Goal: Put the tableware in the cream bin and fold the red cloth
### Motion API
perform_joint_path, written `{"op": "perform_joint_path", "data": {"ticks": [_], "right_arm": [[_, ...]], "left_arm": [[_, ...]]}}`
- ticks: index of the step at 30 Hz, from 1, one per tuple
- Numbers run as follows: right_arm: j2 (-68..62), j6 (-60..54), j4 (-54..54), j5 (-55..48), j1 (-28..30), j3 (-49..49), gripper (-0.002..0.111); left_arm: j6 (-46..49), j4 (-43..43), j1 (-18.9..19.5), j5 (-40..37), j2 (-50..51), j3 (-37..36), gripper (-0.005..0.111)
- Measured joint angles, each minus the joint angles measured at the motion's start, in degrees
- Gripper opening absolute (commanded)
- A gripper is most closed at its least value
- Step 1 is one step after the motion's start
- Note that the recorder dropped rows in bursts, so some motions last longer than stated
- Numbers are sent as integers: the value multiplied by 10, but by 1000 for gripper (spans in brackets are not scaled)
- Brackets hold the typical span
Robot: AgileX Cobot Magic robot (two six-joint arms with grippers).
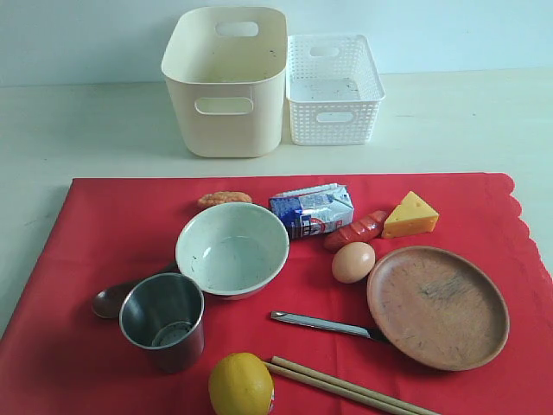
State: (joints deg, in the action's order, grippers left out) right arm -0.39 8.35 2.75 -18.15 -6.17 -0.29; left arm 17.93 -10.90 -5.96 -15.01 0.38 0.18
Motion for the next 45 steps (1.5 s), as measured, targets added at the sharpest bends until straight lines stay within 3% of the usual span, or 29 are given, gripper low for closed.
{"op": "perform_joint_path", "data": {"ticks": [5,12,19,28,32,39,45], "right_arm": [[0,0,0,25,0,0,0],[0,0,0,188,0,0,0],[0,2,0,241,0,0,0],[1,220,-144,397,0,0,0],[-19,233,-169,240,0,-58,0],[-329,113,-170,-9,0,-212,0],[-529,-29,-221,-130,0,-296,1]], "left_arm": [[0,0,0,0,0,0,2],[0,0,0,0,0,0,2],[0,0,0,0,0,0,2],[0,0,0,0,0,0,2],[0,0,0,0,0,0,2],[0,0,0,0,0,0,2],[0,0,0,0,0,0,2]]}}
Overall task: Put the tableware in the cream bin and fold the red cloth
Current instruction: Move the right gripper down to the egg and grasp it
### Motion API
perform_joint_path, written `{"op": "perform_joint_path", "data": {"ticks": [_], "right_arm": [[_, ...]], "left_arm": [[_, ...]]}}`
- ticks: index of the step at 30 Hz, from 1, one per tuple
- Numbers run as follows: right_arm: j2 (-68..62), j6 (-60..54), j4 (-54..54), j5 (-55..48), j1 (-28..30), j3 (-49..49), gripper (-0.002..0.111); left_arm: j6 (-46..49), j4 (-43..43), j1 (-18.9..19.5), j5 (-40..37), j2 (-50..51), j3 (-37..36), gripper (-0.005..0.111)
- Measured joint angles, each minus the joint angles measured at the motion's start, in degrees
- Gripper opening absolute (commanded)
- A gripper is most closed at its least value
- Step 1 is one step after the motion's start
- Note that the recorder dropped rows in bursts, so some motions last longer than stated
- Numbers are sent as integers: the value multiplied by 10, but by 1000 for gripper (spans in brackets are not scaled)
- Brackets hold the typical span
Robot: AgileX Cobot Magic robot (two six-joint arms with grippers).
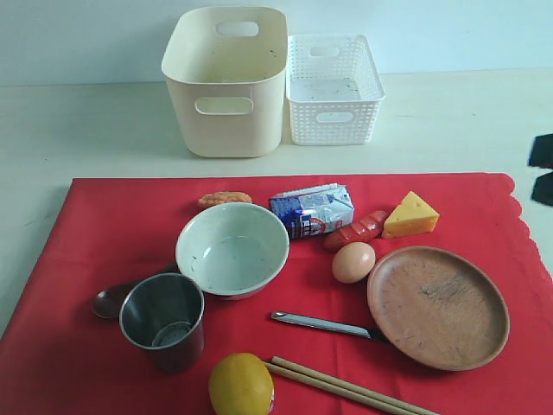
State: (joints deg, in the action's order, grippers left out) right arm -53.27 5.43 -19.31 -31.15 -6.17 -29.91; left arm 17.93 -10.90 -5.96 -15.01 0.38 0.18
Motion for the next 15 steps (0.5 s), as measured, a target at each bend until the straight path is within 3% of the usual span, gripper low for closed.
{"op": "perform_joint_path", "data": {"ticks": [3,7,11,15], "right_arm": [[-84,-116,-86,-49,0,-26,12],[-167,-281,-217,-68,-20,-33,36],[-222,-338,-258,-53,-82,-34,55],[-271,-359,-262,-42,-138,-55,64]], "left_arm": [[0,0,0,0,0,0,2],[0,0,0,0,0,0,2],[0,0,0,0,0,0,2],[0,0,0,0,0,0,2]]}}
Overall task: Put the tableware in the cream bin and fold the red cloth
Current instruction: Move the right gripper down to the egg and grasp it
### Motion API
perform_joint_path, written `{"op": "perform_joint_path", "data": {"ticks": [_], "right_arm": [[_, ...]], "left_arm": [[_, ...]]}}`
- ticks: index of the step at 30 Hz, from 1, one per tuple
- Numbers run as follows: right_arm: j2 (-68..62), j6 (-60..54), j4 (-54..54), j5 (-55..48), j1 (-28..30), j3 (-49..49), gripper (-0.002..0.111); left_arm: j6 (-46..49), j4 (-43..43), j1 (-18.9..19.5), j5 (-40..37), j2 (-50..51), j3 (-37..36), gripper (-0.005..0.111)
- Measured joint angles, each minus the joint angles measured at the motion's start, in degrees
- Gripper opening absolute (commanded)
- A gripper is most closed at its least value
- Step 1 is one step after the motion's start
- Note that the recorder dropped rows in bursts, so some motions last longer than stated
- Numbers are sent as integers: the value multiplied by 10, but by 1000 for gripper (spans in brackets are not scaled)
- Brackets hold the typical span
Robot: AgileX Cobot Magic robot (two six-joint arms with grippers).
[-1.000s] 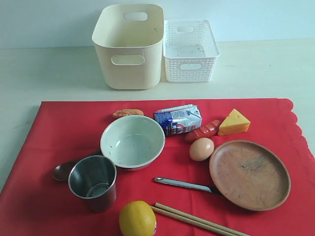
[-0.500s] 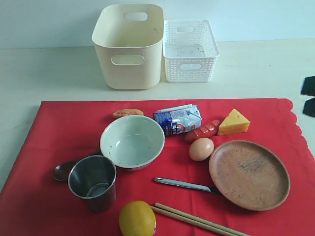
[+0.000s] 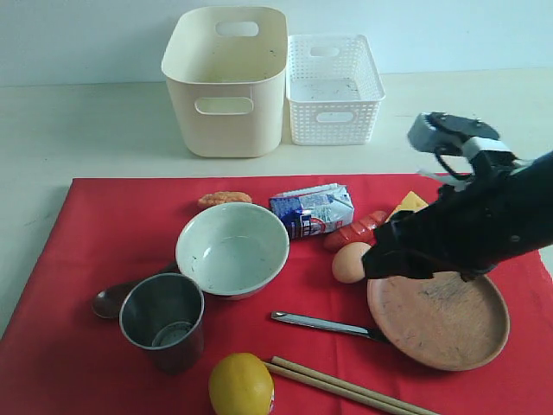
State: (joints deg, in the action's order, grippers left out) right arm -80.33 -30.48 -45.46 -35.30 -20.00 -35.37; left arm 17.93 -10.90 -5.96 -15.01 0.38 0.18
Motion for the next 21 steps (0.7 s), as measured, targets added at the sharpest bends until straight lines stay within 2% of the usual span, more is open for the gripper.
{"op": "perform_joint_path", "data": {"ticks": [4,11,21], "right_arm": [[-50,-9,46,23,-33,-41,68],[-103,-10,118,113,-37,-66,68],[-157,-10,119,76,-40,-113,68]], "left_arm": [[0,0,0,0,0,0,2],[0,0,0,0,0,0,2],[0,0,0,0,0,0,2]]}}
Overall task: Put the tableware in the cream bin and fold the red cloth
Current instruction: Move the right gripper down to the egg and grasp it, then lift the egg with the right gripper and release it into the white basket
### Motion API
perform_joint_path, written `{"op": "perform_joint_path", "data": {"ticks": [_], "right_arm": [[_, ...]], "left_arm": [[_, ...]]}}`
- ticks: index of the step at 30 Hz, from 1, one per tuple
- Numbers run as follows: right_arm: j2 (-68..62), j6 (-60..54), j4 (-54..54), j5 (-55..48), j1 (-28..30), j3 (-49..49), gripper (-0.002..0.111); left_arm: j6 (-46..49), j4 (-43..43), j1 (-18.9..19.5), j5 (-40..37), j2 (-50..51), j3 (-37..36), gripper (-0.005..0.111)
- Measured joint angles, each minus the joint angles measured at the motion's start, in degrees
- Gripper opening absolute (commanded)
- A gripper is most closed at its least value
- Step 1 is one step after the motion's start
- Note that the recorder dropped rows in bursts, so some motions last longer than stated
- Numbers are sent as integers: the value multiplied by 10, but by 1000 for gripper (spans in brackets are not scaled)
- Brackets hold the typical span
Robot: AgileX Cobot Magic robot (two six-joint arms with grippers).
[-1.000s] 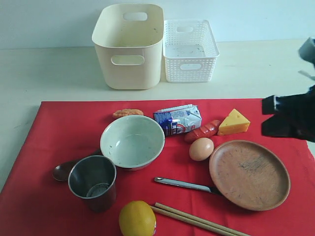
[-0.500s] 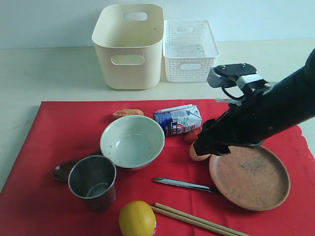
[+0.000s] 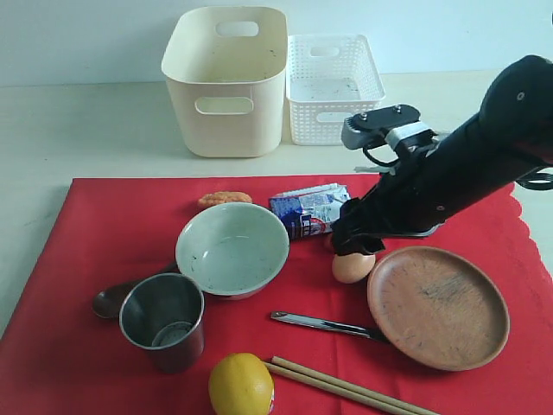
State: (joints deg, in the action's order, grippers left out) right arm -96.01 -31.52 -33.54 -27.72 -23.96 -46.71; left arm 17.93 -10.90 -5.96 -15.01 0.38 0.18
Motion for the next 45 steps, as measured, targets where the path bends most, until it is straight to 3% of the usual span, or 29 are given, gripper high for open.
{"op": "perform_joint_path", "data": {"ticks": [8,15,23,25,32,37,45], "right_arm": [[-26,4,14,24,-39,0,68],[-74,96,108,51,-43,-1,68],[-79,120,125,68,-43,-1,66],[-79,120,125,70,-43,-1,60],[-79,120,125,73,-43,-1,24],[-79,121,125,74,-43,-1,4],[-31,123,125,72,-43,-1,0]], "left_arm": [[0,0,0,0,0,0,2],[0,0,0,0,0,0,2],[0,0,0,0,0,0,2],[0,0,0,0,0,0,2],[0,0,0,0,0,0,2],[0,0,0,0,0,0,2],[0,0,0,0,0,0,2]]}}
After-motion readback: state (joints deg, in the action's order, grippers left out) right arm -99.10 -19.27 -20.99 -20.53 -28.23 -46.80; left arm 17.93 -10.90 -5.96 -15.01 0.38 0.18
